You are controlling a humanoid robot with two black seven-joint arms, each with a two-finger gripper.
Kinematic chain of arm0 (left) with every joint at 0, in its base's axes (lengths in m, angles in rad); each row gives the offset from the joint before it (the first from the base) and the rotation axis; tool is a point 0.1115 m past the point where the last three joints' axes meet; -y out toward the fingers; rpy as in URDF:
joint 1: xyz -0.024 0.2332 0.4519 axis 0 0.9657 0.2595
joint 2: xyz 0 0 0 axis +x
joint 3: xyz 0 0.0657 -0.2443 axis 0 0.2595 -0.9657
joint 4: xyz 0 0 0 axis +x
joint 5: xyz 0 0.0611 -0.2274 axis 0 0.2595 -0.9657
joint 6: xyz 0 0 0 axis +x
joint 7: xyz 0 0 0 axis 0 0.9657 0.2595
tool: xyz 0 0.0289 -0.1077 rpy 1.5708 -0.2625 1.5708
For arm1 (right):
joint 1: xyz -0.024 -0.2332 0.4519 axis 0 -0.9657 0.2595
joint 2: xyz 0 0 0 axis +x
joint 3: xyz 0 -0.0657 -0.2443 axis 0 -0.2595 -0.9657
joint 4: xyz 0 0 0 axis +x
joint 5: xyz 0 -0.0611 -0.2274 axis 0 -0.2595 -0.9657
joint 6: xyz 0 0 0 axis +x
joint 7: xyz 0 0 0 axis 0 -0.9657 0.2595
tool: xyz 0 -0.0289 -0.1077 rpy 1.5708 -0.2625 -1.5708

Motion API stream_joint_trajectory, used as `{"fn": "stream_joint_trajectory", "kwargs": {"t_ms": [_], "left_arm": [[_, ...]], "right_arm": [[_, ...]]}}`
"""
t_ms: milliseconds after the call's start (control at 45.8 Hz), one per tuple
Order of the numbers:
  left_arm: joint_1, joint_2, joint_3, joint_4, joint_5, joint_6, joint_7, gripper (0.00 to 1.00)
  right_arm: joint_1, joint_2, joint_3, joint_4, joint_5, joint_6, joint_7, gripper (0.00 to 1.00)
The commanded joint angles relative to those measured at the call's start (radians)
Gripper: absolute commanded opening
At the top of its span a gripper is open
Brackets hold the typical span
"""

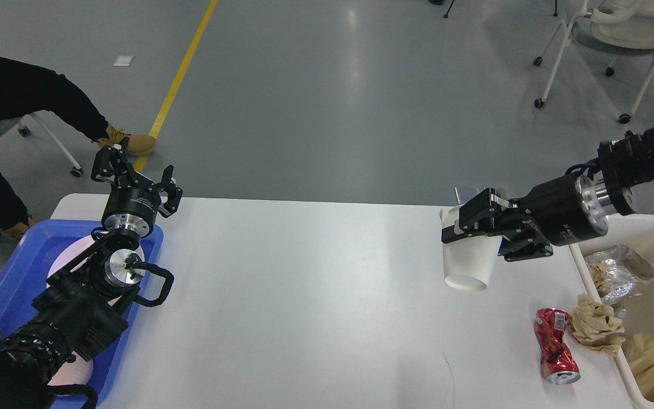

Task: Tidy desktop
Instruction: 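Lift the paper cup and drop it into the white bin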

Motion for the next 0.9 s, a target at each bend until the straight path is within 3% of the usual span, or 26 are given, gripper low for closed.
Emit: {"fn": "stream_joint_trajectory", "kwargs": {"t_ms": [0, 153, 350, 612, 765, 874], "left_arm": [[0.000, 0.000, 0.000, 0.000, 0.000, 0.000, 0.000, 0.97], [0.000, 0.000, 0.000, 0.000, 0.000, 0.000, 0.000, 0.97], [0.000, -0.002, 0.000, 0.000, 0.000, 0.000, 0.000, 0.97], [0.000, 0.000, 0.000, 0.000, 0.000, 0.000, 0.000, 0.97], [0.000, 0.000, 0.000, -0.001, 0.000, 0.000, 0.000, 0.97], [0.000, 0.000, 0.000, 0.000, 0.000, 0.000, 0.000, 0.97]], "right_arm": [[0.086, 0.066, -0.035, 0.000, -0.001, 0.012, -0.018, 0.00], [0.082, 0.125, -0.115, -0.074, -0.001, -0.065, -0.038, 0.00], [-0.001, 0.196, -0.276, -0.307, 0.010, -0.090, -0.038, 0.00], [-0.288, 0.216, -0.428, -0.761, 0.037, -0.235, -0.038, 0.00], [-0.582, 0.237, -0.431, -1.055, 0.191, -0.318, -0.038, 0.00], [-0.886, 0.372, -0.428, -1.367, 0.310, -0.369, -0.038, 0.00]]}}
